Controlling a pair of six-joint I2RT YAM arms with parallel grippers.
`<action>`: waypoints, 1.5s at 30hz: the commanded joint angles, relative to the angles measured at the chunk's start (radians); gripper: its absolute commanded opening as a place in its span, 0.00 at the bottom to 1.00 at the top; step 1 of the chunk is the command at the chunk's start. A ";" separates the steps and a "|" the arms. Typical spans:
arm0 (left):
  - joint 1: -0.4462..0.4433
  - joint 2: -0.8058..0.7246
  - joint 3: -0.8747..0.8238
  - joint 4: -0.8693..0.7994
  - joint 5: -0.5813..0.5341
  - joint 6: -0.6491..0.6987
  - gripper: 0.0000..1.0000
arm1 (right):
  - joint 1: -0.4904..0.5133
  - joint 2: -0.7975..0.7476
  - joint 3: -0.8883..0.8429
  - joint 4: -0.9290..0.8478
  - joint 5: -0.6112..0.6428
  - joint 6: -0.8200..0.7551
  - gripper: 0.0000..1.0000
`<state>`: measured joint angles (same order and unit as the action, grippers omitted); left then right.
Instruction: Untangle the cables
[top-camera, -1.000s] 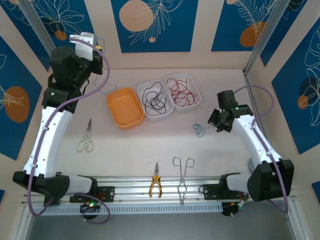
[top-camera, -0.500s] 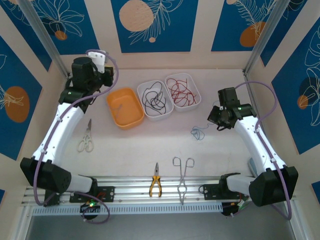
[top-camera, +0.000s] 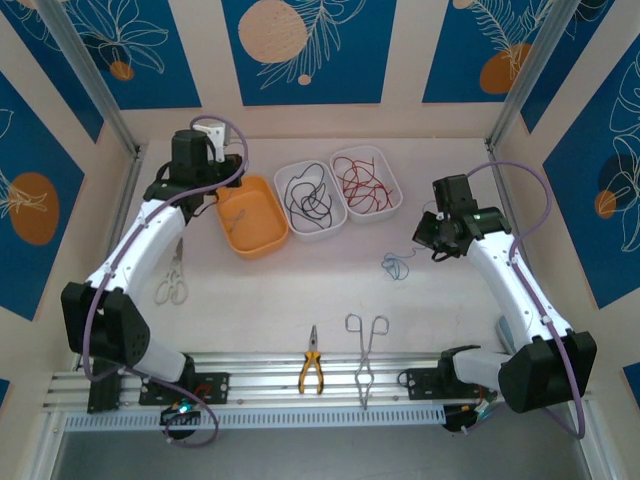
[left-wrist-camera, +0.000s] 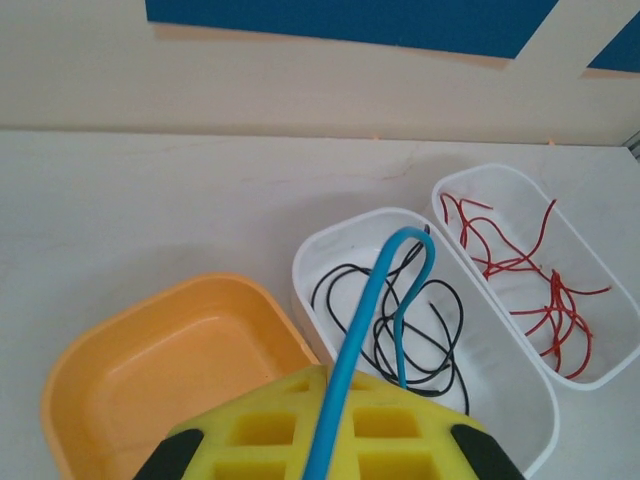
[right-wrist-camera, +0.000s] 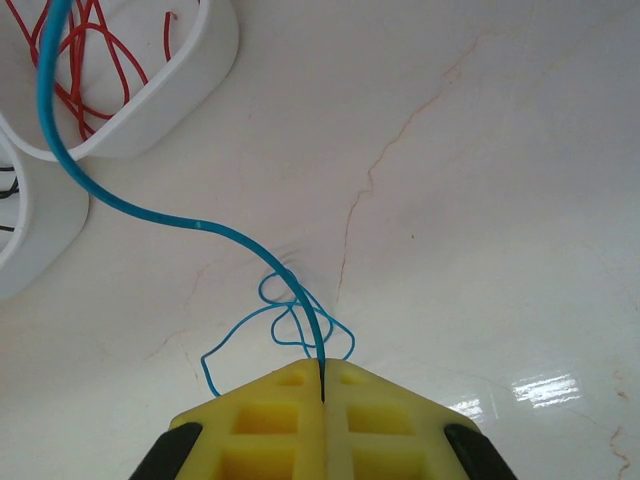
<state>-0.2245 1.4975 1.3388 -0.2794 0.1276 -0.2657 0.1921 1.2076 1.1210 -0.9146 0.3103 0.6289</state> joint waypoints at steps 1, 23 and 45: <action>0.011 0.038 -0.030 0.036 0.044 -0.066 0.00 | 0.010 -0.002 0.034 -0.019 -0.011 -0.008 0.00; 0.010 0.195 -0.153 0.058 0.095 -0.210 0.28 | 0.022 -0.051 0.090 -0.045 -0.003 -0.022 0.00; -0.197 -0.117 -0.510 0.603 0.205 -0.114 0.55 | 0.142 -0.077 0.363 -0.048 -0.106 -0.086 0.00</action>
<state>-0.3809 1.3758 0.8875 0.1360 0.2787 -0.4191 0.3180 1.1534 1.4322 -0.9638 0.2665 0.5747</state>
